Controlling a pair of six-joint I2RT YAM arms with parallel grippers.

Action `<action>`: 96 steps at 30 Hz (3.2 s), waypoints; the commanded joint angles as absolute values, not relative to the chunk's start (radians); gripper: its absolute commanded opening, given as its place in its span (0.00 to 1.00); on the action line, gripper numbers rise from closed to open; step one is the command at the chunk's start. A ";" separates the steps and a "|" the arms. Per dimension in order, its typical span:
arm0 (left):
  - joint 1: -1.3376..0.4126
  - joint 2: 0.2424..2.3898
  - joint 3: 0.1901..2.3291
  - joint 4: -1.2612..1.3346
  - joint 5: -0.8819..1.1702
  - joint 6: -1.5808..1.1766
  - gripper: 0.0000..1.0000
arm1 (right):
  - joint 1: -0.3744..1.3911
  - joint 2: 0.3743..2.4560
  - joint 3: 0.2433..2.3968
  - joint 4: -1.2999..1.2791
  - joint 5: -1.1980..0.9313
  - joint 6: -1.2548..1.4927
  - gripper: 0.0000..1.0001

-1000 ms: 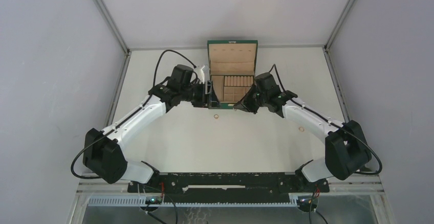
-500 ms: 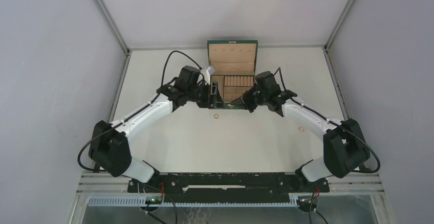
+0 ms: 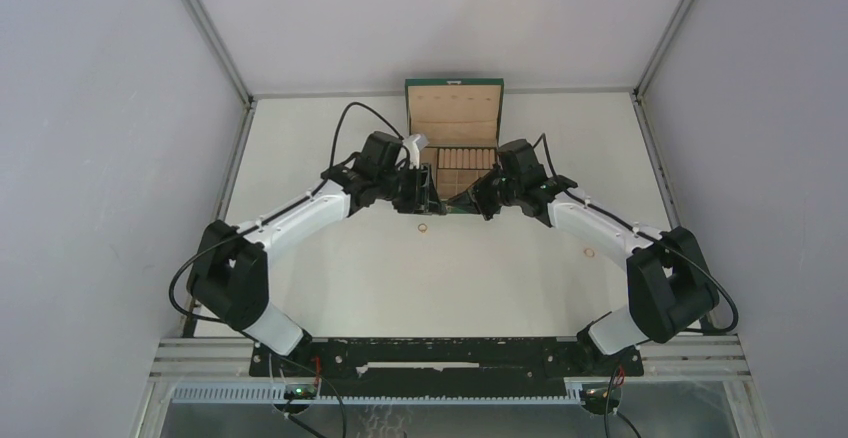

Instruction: Organize the mixed jewelry

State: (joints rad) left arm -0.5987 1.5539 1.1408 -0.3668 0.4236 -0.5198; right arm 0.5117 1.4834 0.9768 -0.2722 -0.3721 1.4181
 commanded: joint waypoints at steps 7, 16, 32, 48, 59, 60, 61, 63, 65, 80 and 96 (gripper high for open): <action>-0.609 1.579 1.193 -0.313 0.461 -0.535 0.46 | 0.511 1.495 0.983 -0.204 -0.400 1.437 0.00; -0.609 1.581 1.195 -0.301 0.468 -0.541 0.44 | 0.517 1.502 0.983 -0.199 -0.410 1.436 0.00; -0.609 1.575 1.189 -0.291 0.458 -0.550 0.00 | 0.531 1.492 0.983 -0.212 -0.420 1.407 0.00; -0.589 1.514 1.183 -0.307 0.548 -0.544 0.00 | 0.500 1.289 0.982 -0.311 -0.381 1.162 0.33; -0.511 1.404 1.133 -0.145 0.801 -0.682 0.00 | 0.405 0.977 0.648 0.155 -0.407 1.024 0.62; -0.504 1.399 1.124 -0.112 0.818 -0.713 0.00 | 0.396 0.980 0.632 0.197 -0.461 1.023 0.63; -0.499 1.394 1.117 -0.078 0.835 -0.739 0.00 | 0.393 0.986 0.622 0.239 -0.497 1.027 0.63; -0.496 1.388 1.110 -0.022 0.851 -0.778 0.00 | 0.395 0.999 0.604 0.340 -0.545 1.053 0.62; -0.495 1.388 1.112 -0.007 0.858 -0.794 0.00 | 0.396 1.021 0.591 0.449 -0.583 1.090 0.62; -0.494 1.377 1.077 0.149 0.899 -0.909 0.00 | 0.440 1.203 0.610 0.854 -0.655 1.243 0.56; -0.494 1.378 1.060 0.197 0.920 -0.937 0.00 | 0.447 1.293 0.615 0.991 -0.637 1.333 0.34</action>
